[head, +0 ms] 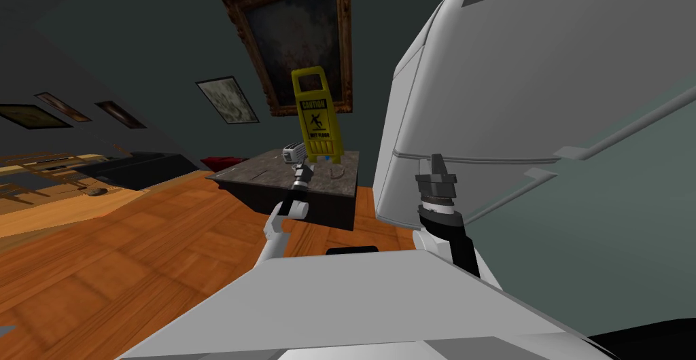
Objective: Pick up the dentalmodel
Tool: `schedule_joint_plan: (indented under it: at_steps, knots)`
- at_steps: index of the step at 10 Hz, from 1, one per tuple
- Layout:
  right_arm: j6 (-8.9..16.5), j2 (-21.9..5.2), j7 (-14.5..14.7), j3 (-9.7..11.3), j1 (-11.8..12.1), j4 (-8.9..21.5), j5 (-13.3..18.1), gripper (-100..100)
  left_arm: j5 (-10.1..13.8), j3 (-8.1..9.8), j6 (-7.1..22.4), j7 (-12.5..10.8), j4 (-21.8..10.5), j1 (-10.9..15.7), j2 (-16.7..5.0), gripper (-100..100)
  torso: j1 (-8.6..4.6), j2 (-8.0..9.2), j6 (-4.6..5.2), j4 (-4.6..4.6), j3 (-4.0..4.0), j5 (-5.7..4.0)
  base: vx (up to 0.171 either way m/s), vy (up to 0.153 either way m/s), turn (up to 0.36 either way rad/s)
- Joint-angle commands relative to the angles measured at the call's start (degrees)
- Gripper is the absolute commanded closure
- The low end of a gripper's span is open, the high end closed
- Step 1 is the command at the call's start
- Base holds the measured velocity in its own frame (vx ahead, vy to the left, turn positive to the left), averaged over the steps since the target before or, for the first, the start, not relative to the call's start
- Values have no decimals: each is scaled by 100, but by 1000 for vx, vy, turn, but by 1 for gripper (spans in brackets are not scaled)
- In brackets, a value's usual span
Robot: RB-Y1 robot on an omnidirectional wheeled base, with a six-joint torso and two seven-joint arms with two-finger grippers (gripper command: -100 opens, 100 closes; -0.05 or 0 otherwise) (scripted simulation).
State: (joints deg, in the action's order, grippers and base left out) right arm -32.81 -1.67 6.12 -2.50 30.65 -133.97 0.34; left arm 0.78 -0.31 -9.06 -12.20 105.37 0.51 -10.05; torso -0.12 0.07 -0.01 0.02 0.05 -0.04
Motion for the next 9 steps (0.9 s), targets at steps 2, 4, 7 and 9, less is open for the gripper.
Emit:
schedule_joint_plan:
  at_steps: [2,4,7,9]
  knots:
    - [0,0,0,0,0,0,0,0,10,-35,424,-54,-422,450,-51,-100,-1,-1,0,0,-1,0,-21,-32,-11]
    - [0,0,0,0,0,0,0,0,22,-65,699,-102,-703,698,-101,-100,6,-6,-1,-2,-3,1,-8,-21,-6]
    - [0,0,0,0,0,0,0,0,33,-92,1116,-148,-1159,1119,-147,-100,-1,-7,0,-2,-4,0,-7,-33,-12]
    - [0,0,0,0,0,0,0,0,44,-116,1380,-191,-1426,1355,-188,-100,5,-8,-2,-3,-5,1,-2,-27,-8]
